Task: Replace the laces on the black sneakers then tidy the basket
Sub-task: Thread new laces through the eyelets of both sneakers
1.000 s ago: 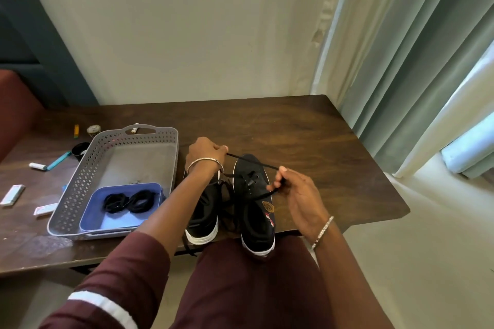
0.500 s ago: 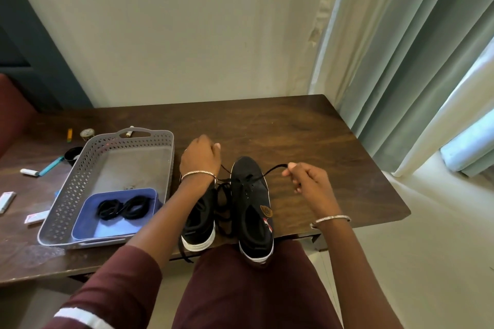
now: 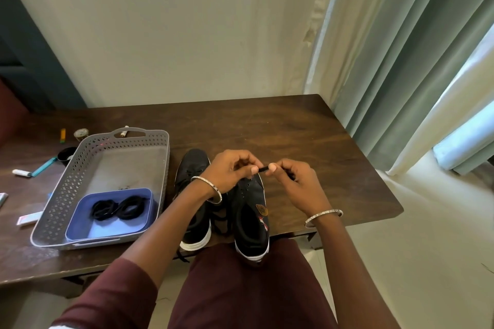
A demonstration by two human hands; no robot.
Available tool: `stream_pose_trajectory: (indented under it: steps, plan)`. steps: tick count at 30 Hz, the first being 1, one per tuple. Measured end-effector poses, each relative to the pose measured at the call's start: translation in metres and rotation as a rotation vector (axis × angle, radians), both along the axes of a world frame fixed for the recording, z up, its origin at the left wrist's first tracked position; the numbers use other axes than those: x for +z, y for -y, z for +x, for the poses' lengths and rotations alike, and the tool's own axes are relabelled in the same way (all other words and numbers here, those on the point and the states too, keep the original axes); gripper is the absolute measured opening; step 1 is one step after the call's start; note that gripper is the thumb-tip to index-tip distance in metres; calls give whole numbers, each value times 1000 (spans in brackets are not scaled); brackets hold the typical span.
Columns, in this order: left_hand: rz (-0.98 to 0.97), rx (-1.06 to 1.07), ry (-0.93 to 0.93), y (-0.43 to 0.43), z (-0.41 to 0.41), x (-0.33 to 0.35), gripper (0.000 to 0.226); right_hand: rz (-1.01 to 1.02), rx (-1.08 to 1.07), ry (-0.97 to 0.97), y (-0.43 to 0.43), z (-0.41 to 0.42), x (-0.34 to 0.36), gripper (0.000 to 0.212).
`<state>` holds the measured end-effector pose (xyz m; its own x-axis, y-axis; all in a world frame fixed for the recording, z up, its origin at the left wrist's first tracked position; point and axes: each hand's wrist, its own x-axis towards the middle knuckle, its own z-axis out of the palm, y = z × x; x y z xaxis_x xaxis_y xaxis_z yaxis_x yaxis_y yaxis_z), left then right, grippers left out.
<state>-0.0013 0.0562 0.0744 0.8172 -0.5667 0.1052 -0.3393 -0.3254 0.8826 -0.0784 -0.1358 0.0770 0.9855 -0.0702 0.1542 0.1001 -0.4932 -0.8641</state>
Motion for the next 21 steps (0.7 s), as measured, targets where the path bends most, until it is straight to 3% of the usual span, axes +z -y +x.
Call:
stream_pose_trajectory:
  steps: [4, 12, 16, 21]
  plan:
    - [135, 73, 4, -6, -2, 6, 20, -39, -9, 1, -1, -3, -2, 14]
    - [379, 167, 103, -44, 21, 18, 21, -180, -126, 50, 28, -7, -9, 2]
    - [449, 205, 116, -56, 30, 19, 24, -287, -202, 81, 40, -5, -20, 8]
    - [519, 205, 152, -43, 26, 10, 18, -249, -266, 144, 32, -3, -32, 16]
